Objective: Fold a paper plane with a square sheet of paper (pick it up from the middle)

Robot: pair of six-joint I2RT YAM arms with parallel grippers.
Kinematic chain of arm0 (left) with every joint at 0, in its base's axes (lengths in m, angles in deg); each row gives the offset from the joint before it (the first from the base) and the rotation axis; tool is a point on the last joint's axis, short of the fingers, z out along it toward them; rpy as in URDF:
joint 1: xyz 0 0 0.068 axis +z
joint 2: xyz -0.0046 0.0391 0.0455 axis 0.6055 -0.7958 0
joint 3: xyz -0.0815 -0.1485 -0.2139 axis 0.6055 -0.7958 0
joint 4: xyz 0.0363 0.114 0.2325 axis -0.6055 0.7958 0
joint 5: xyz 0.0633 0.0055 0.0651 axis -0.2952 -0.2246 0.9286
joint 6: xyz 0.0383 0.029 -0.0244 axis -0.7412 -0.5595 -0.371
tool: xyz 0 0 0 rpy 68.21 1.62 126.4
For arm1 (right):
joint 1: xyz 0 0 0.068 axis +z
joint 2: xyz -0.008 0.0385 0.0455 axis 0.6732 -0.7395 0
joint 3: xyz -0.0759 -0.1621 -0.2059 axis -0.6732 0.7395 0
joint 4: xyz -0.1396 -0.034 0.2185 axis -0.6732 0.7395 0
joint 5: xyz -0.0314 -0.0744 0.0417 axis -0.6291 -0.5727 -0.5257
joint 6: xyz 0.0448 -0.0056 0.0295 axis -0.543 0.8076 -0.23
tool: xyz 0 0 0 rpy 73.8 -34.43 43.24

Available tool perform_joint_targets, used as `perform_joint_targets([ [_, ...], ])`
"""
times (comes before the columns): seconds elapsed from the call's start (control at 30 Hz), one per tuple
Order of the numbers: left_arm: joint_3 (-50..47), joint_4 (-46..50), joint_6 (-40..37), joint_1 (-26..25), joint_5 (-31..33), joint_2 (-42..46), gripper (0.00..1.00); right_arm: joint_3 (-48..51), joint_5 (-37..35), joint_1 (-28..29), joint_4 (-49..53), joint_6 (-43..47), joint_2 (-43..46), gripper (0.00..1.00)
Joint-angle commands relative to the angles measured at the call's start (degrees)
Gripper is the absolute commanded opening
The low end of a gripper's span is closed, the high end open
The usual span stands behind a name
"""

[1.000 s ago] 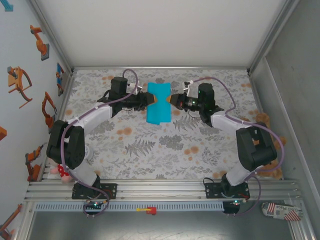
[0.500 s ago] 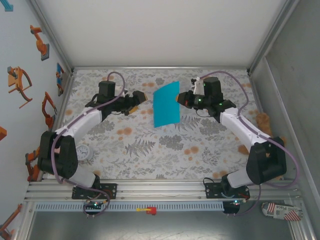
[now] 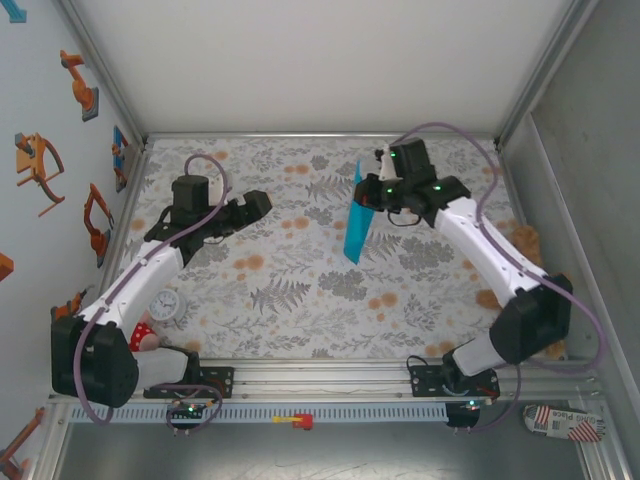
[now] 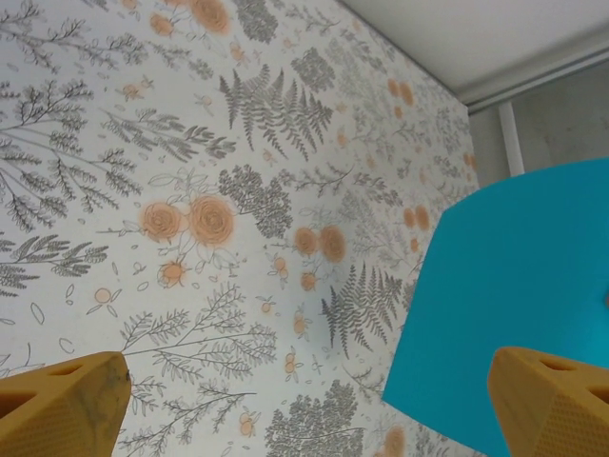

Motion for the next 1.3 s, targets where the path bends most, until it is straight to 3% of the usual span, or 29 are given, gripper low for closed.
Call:
perform_joint_targets([
  [0.0, -1.3, -0.5, -0.1, 0.3, -1.3, -1.3, 0.97, -0.2, -1.8, 2.9, -2.7, -3.8, -7.8, 0.00],
  [0.2, -2.7, -1.5, 1.6, 0.1, -3.4, -3.6, 0.99, 0.1, 5.5, 4.5, -17.5, -9.6, -16.8, 0.00],
  [0.37, -3.2, -2.9, 2.9, -0.9, -3.6, -6.0, 0.99, 2.6, 7.9, 4.0, -22.7, -11.6, -19.0, 0.00],
  [0.57, -0.8, -4.8, 4.9, -4.4, -4.0, -13.6, 0.89, 9.6, 11.6, 2.1, -29.3, -14.9, -20.1, 0.00],
  [0.8, 4.4, -7.2, 8.0, -8.5, -4.6, -23.9, 0.77, 10.4, 12.6, -0.4, -29.0, -12.4, -23.0, 0.00],
  [1.27, 13.7, -5.9, 12.0, -14.2, 1.2, -36.6, 0.65, 7.3, 14.8, -3.7, -25.8, -5.4, -28.1, 0.00],
])
